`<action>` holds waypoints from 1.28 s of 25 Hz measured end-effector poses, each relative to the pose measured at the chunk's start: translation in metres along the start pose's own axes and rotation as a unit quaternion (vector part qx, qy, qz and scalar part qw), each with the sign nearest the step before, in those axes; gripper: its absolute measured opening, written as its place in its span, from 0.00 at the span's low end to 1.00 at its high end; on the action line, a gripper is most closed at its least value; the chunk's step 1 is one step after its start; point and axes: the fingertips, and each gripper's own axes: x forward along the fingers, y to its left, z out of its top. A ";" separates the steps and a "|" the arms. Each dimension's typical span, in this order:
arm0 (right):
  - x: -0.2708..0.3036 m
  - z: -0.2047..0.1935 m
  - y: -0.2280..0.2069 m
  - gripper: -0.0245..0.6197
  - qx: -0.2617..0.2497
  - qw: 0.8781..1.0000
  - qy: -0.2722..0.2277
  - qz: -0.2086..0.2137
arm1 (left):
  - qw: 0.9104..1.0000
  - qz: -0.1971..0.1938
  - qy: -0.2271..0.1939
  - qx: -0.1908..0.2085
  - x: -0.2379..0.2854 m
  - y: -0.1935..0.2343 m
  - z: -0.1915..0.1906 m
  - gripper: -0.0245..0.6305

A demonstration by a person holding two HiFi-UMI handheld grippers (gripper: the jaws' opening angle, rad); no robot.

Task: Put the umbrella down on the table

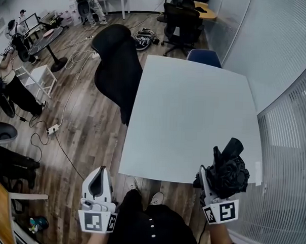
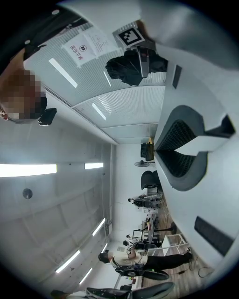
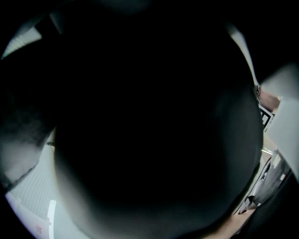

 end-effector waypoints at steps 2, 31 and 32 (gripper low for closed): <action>0.010 -0.004 0.004 0.43 0.002 1.000 0.005 0.004 | 1.000 -0.004 0.004 -0.002 0.008 0.003 -0.005 0.06; 0.152 0.031 0.012 0.43 -0.028 0.998 -0.025 -0.054 | 0.997 -0.063 -0.036 -0.007 0.154 0.099 0.014 0.06; 0.156 0.033 0.013 0.43 -0.030 0.998 -0.027 -0.056 | 0.997 -0.065 -0.038 -0.008 0.158 0.102 0.015 0.06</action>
